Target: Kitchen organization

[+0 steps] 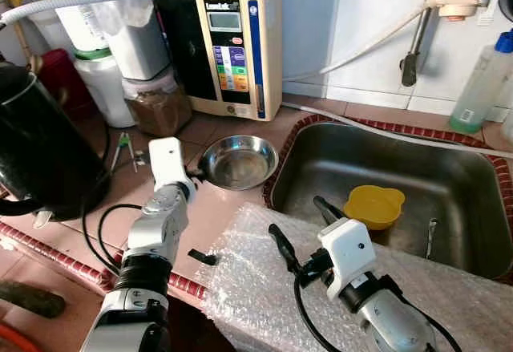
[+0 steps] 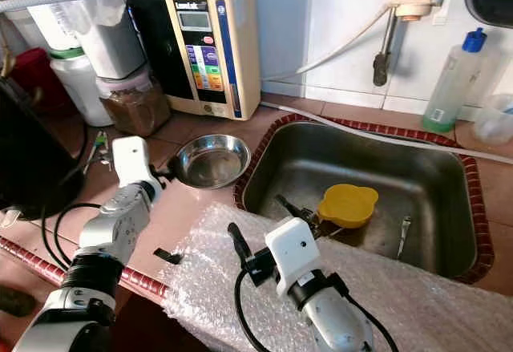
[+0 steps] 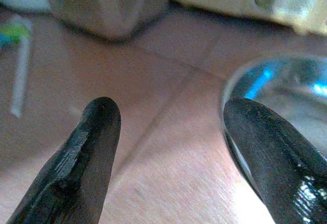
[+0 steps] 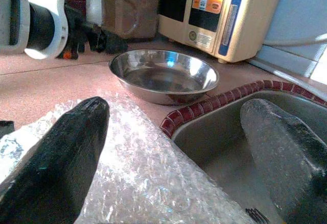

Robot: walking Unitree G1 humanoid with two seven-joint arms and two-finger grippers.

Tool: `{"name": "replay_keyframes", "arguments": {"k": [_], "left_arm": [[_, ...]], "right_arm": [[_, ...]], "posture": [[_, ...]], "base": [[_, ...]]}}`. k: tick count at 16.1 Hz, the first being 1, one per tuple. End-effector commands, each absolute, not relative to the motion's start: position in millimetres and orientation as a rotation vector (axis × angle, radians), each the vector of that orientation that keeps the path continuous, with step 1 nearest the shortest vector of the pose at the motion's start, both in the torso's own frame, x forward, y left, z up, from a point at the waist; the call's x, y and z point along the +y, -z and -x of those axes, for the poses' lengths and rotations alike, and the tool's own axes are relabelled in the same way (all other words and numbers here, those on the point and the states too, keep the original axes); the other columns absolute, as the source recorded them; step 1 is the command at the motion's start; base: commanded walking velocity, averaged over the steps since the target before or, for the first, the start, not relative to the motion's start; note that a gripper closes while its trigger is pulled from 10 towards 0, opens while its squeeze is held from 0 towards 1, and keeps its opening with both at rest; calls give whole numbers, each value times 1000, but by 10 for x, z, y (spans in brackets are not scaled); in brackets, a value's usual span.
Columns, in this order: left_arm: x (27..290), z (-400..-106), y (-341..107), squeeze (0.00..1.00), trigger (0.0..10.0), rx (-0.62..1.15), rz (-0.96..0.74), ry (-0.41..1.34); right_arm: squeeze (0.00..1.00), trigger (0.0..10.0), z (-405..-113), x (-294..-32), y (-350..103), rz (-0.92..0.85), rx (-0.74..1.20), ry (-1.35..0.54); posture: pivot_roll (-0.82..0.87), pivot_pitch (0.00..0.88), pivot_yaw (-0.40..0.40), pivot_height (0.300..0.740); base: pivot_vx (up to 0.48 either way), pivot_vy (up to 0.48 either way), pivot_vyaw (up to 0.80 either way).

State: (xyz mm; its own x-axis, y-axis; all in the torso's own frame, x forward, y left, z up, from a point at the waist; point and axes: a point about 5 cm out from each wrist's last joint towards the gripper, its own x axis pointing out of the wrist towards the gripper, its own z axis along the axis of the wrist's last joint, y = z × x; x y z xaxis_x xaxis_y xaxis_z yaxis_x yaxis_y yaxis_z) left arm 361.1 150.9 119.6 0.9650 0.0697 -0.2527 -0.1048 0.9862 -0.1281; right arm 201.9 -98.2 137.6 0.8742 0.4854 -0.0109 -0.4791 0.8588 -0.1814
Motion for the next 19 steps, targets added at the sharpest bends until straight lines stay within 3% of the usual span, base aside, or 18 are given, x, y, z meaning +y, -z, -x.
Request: {"name": "replay_keyframes", "arguments": {"k": [1,4,5,6,7,11,14,19], "left_arm": [[1559,-3664,-1382,0,10000,150,97,-115],[1486,-3687,-1476,0,10000,74,38,-59],[1444,-3673,-1440,1000,10000,102,62,-19],[1454,-3644,-1326,1000,10000,203,-50,-29],[1466,-3632,-1312,1000,10000,212,-50,-38],[1389,-3601,-1369,1000,10000,131,136,52],[1390,-3522,-1271,1000,10000,208,107,115],[1489,-3495,-1200,1000,10000,299,120,44]], "right_arm": [[1000,10000,-2015,-952,-1372,175,-36,-512],[1000,10000,-2011,-953,-1378,176,-37,-510],[1000,10000,-2010,-954,-1379,177,-38,-510],[1000,10000,-2010,-959,-1380,177,-37,-508],[1000,10000,-2006,-959,-1382,177,-38,-508],[1000,10000,-1972,-923,-1362,137,-23,-541],[1000,10000,-1960,-996,-1372,145,-17,-531],[1000,10000,-1925,-965,-1352,147,-8,-541]], "posture": [[-84,0,142,740],[-88,0,143,740],[-89,0,143,740],[-89,0,143,740],[-89,0,144,740],[-80,0,137,740],[-85,0,135,740],[-84,0,136,740]], "base": [[0,0,0],[0,0,0],[0,0,0],[0,0,0],[0,0,0],[0,0,0],[0,0,0],[0,0,0]]}}
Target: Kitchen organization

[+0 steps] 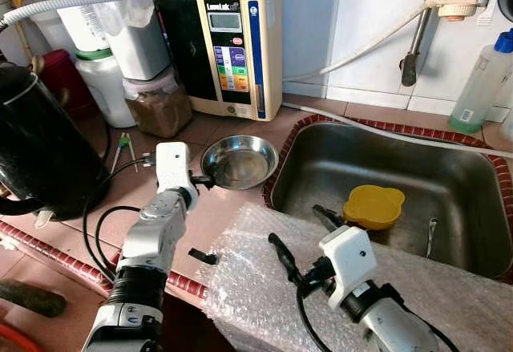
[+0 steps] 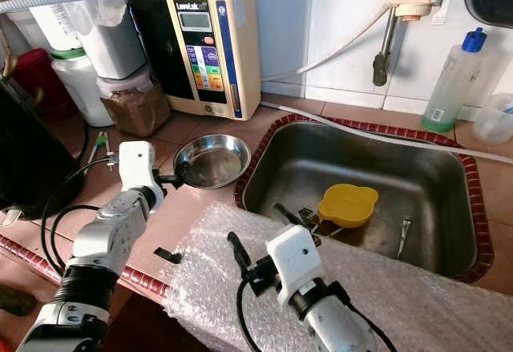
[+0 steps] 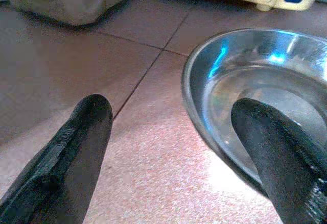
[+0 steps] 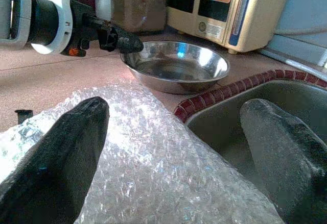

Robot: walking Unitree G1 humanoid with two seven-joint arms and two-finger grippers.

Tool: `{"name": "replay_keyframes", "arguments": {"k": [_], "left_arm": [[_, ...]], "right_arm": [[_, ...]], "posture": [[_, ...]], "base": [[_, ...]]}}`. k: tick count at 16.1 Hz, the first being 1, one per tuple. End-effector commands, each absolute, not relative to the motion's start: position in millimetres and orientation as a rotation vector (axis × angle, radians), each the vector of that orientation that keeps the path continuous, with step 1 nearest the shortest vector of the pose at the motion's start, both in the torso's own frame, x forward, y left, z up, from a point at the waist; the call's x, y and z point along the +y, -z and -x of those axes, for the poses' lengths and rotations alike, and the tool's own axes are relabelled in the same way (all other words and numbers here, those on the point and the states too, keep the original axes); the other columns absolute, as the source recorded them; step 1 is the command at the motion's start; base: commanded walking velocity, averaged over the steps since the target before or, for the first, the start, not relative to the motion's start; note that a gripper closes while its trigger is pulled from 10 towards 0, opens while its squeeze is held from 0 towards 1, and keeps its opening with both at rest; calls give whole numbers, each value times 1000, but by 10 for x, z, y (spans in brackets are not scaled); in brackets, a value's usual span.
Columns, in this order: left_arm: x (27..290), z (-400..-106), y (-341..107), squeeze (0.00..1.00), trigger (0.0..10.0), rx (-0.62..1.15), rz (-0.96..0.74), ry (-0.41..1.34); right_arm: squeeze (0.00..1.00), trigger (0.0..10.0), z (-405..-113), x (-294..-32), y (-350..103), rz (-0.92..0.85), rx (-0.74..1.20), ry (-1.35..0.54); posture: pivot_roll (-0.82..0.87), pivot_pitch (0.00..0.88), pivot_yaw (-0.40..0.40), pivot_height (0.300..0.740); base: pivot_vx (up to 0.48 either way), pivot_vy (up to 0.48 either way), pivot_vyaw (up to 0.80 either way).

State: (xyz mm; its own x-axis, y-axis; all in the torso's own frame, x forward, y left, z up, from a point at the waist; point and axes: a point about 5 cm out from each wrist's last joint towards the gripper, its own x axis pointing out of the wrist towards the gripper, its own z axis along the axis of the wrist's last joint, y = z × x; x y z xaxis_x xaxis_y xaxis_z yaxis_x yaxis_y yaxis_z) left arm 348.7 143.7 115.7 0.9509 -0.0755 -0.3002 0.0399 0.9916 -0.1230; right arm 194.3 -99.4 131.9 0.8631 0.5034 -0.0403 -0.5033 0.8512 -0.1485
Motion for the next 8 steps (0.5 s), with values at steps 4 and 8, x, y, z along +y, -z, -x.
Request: {"name": "replay_keyframes", "arguments": {"k": [4,8], "left_arm": [[1400,-3447,-1131,1000,10000,425,168,65],[1293,-3407,-1117,882,0,478,250,127]], "right_arm": [[1000,10000,-1931,-972,-1355,155,-8,-539],[1000,10000,-1925,-961,-1342,159,-5,-541]], "posture": [[-88,0,139,740],[-86,0,138,740]], "base": [[0,0,0],[0,0,0]]}}
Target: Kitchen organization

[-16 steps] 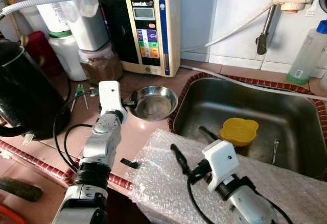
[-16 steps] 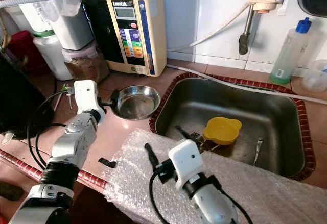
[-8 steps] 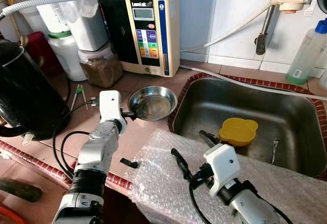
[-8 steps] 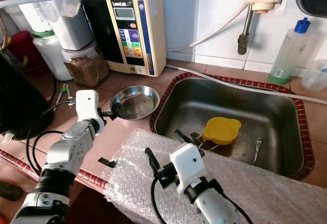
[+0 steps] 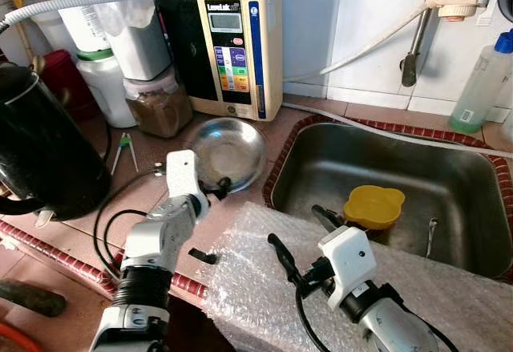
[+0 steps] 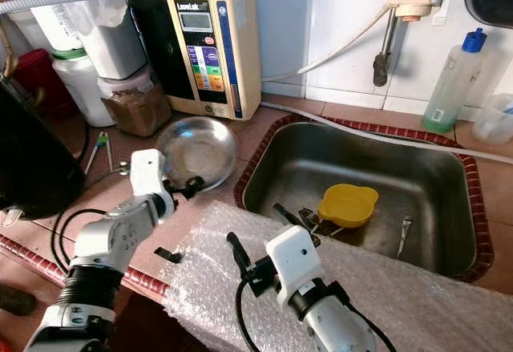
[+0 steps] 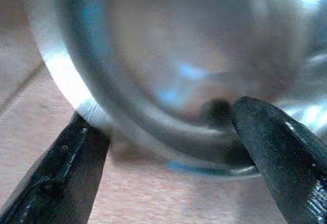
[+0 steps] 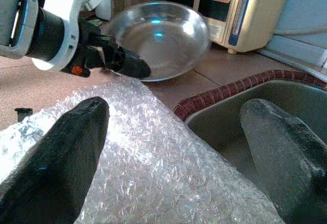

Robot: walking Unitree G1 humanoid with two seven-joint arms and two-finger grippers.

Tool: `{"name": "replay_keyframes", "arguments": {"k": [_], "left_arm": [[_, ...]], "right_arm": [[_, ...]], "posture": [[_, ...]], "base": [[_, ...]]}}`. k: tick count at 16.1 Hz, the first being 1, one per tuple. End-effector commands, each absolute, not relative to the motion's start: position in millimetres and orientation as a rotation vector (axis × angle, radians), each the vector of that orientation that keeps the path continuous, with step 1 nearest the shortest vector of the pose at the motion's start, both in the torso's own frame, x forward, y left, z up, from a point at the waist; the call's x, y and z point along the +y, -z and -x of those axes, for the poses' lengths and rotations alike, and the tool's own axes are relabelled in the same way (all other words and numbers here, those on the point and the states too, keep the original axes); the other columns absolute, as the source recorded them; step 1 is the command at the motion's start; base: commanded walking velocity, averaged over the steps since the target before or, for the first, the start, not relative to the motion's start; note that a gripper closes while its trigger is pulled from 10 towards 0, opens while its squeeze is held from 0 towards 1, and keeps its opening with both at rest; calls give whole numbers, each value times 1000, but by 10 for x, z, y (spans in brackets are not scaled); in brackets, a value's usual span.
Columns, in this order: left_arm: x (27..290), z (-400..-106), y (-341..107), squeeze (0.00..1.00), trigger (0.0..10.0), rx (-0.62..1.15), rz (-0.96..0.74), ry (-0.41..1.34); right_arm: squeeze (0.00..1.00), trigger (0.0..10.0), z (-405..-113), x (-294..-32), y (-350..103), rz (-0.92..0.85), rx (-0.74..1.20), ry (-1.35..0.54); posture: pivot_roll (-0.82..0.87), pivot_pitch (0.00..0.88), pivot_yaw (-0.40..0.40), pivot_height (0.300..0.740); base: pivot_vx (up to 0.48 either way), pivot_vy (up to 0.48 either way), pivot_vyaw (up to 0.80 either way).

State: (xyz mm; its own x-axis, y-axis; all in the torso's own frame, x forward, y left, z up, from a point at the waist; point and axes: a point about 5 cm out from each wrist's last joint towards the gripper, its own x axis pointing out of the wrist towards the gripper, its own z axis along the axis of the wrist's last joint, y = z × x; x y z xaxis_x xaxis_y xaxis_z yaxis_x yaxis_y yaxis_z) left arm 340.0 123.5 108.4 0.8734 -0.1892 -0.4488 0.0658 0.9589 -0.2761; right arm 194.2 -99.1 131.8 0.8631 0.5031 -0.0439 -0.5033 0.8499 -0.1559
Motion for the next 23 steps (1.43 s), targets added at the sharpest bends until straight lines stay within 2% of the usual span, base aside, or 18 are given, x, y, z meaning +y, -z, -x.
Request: {"name": "replay_keyframes", "arguments": {"k": [1,9,15,17,18,19,20,21,22,23], "left_arm": [[1276,-3409,-1145,0,0,477,296,127],[1300,-3432,-1219,0,0,462,432,69],[1284,-3423,-1205,0,0,483,424,73],[1245,-3441,-1252,0,0,447,386,133],[1234,-3445,-1266,0,5255,436,372,148],[1229,-3447,-1274,0,5255,430,366,155],[1217,-3451,-1286,0,980,414,385,167],[1217,-3451,-1286,0,980,414,385,167],[1203,-3447,-1299,0,0,401,418,179],[1202,-3445,-1300,0,0,400,425,179]], "right_arm": [[1000,10000,-1927,-966,-1338,163,-4,-539],[1000,10000,-1931,-962,-1335,167,-4,-543],[1000,10000,-1932,-956,-1331,168,-2,-544],[1000,10000,-1931,-942,-1328,165,-1,-552],[1000,10000,-1931,-938,-1327,164,-1,-552],[1000,10000,-1931,-936,-1327,164,-1,-552],[0,10000,-1932,-934,-1327,164,0,-552],[0,10000,-1932,-934,-1327,164,0,-552],[0,10000,-1935,-941,-1329,163,1,-548],[0,10000,-1936,-943,-1330,164,1,-548]], "posture": [[-86,0,138,740],[-84,0,131,740],[-85,0,137,740],[-83,0,140,740],[-83,0,141,740],[-83,0,141,740],[-84,0,142,740],[-84,0,142,740],[-85,0,141,740],[-86,0,142,740]], "base": [[0,0,0],[0,0,0],[0,0,0],[0,0,0],[0,0,0],[0,0,0],[0,0,0],[0,0,0],[0,0,0],[0,0,0]]}}
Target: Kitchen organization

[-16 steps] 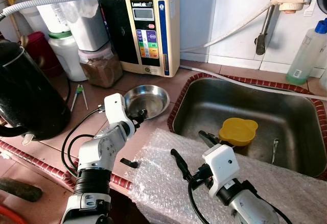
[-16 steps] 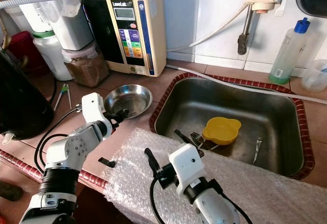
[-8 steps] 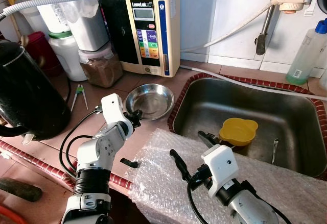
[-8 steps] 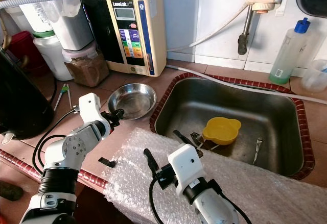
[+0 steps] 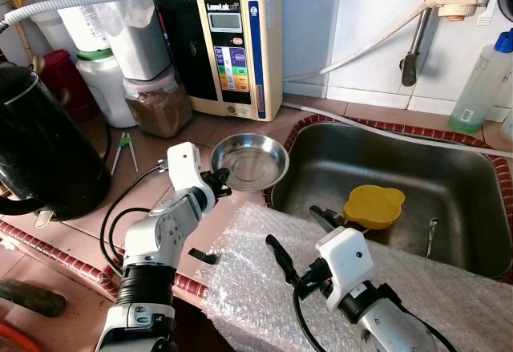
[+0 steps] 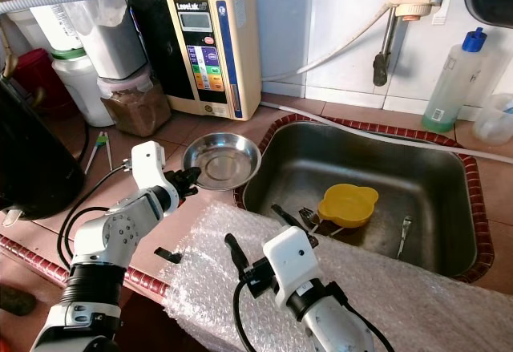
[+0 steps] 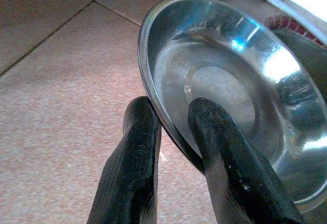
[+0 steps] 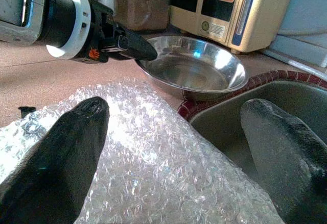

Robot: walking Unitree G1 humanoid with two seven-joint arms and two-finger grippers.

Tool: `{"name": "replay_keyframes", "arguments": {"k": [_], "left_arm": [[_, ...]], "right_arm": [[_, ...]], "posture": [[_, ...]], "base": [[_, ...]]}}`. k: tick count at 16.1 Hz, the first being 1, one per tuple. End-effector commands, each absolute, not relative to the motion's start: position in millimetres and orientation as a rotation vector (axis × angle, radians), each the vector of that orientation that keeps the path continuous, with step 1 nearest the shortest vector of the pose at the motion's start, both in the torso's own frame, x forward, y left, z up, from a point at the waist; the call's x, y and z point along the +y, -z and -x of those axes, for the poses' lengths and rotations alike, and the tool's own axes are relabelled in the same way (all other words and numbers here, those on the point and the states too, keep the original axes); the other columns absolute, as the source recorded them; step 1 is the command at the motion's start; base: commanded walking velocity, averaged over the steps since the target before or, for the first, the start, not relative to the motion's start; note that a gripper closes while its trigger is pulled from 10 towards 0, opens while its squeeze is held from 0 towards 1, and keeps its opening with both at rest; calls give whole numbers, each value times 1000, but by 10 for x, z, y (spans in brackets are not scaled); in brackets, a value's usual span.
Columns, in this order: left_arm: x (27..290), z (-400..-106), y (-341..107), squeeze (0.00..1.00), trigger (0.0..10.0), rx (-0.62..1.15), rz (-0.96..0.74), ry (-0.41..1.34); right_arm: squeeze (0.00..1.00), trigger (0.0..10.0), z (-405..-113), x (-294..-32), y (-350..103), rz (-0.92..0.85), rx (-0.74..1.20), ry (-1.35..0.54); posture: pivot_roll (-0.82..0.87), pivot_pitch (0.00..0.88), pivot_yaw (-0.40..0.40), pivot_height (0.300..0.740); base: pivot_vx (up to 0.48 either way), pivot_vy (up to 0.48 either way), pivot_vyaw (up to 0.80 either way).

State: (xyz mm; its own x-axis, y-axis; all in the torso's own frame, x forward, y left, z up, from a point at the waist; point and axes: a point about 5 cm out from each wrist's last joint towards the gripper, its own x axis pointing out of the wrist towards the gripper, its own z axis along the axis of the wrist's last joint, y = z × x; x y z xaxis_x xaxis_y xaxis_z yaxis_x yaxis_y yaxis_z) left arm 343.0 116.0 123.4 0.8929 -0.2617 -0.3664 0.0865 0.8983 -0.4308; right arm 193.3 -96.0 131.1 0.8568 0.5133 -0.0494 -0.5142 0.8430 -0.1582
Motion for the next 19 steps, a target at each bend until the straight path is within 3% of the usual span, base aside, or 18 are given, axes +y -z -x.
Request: {"name": "replay_keyframes", "arguments": {"k": [1,13,15,19], "left_arm": [[1207,-3441,-1293,0,0,407,423,174],[1277,-3449,-1216,0,0,446,428,115],[1269,-3459,-1244,0,0,412,439,128],[1130,-3474,-1516,0,0,124,366,305]], "right_arm": [[0,10000,-1936,-944,-1330,165,2,-548],[0,10000,-1931,-941,-1319,166,8,-554],[0,10000,-1941,-939,-1321,166,6,-554],[0,10000,-2009,-990,-1379,160,-31,-500]], "posture": [[-85,0,140,740],[-83,0,141,740],[-81,0,141,740],[-80,0,135,740]], "base": [[0,0,0],[0,0,0],[0,0,0],[0,0,0]]}}
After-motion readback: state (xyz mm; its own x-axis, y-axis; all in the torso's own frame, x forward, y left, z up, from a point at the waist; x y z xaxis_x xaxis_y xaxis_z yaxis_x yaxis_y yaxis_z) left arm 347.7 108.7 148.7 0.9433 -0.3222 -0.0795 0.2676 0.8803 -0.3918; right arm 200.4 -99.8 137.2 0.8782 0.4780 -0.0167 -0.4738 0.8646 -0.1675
